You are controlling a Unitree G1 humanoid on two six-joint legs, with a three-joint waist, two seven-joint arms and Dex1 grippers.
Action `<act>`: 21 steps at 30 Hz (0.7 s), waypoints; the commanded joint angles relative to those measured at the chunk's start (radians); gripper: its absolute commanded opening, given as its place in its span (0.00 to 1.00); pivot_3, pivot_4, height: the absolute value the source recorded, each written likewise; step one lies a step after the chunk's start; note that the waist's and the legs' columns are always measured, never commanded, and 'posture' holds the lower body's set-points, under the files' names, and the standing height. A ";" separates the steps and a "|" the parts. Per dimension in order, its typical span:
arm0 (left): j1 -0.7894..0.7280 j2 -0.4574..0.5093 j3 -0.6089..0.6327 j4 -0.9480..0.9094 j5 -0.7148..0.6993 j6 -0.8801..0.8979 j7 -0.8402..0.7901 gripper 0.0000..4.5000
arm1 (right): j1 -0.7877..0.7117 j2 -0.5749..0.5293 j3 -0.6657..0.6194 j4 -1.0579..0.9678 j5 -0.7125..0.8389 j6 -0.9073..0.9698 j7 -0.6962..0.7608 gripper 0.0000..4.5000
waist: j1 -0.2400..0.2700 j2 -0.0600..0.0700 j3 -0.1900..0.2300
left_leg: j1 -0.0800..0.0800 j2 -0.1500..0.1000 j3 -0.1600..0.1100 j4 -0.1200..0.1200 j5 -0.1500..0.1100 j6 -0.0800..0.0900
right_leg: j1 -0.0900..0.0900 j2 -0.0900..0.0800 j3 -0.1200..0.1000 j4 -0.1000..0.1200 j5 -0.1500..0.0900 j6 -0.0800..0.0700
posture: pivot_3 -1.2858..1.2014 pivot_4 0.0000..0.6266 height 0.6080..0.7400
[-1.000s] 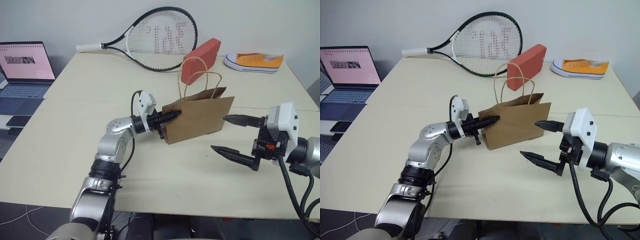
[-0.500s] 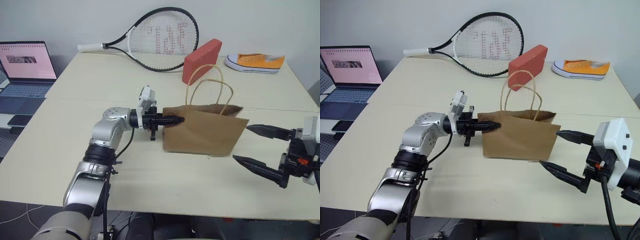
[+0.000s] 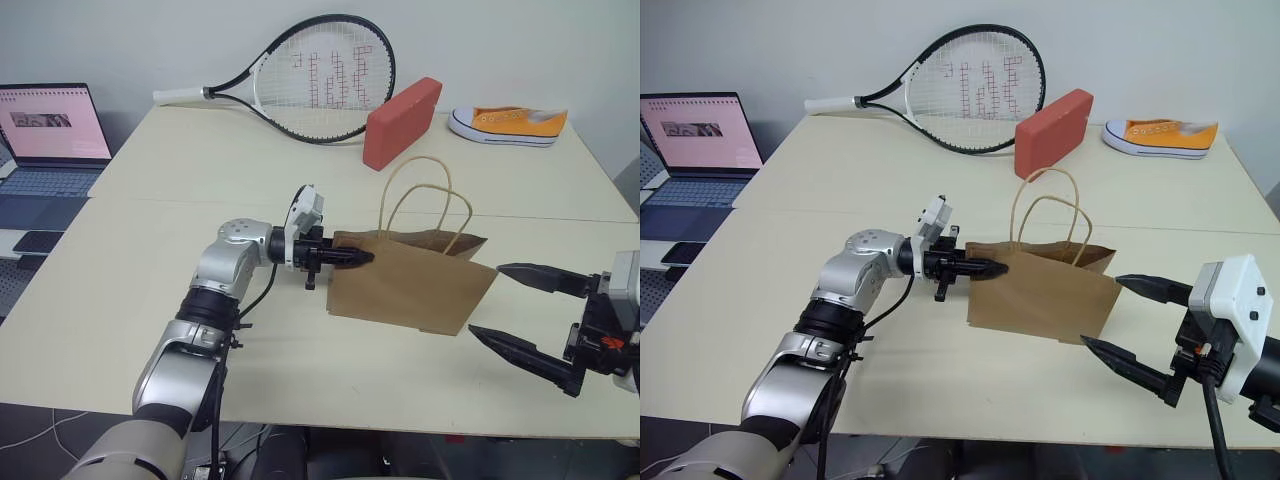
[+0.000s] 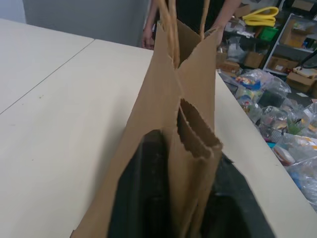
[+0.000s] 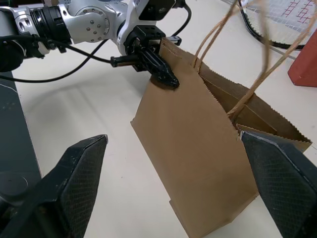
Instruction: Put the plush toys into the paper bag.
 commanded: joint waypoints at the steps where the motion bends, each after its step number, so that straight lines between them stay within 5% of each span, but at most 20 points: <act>1: 0.001 0.015 0.011 -0.024 0.002 -0.005 -0.001 0.39 | -0.013 -0.010 -0.005 0.004 0.003 -0.027 -0.002 1.00 | 0.000 0.000 0.000 | 0.000 0.000 0.000 0.000 0.000 0.000 | 0.000 0.000 0.000 0.000 0.000 0.000 | 0.52 0.24 1.00; 8: 0.020 0.074 0.028 -0.038 0.046 -0.090 0.036 0.85 | -0.030 -0.023 0.009 0.033 -0.032 -0.034 0.021 1.00 | -0.001 0.000 0.000 | 0.000 0.000 0.000 0.000 0.000 0.000 | 0.000 0.000 0.000 0.000 0.000 0.000 | 0.52 0.24 1.00; 15: 0.088 0.187 0.047 -0.131 0.087 -0.118 0.080 0.85 | -0.079 -0.066 0.009 0.116 -0.076 -0.036 0.077 1.00 | -0.002 0.000 0.000 | 0.000 0.000 0.000 0.000 0.000 0.000 | 0.000 0.000 0.000 0.000 0.000 0.000 | 0.52 0.24 1.00; 21: 0.173 0.387 0.097 -0.286 0.135 -0.069 0.148 0.85 | -0.134 -0.136 0.003 0.270 -0.233 -0.111 0.240 1.00 | -0.004 0.000 0.000 | 0.001 0.001 0.000 -0.001 0.000 0.000 | -0.001 0.000 0.000 0.000 -0.001 -0.001 | 0.52 0.24 1.00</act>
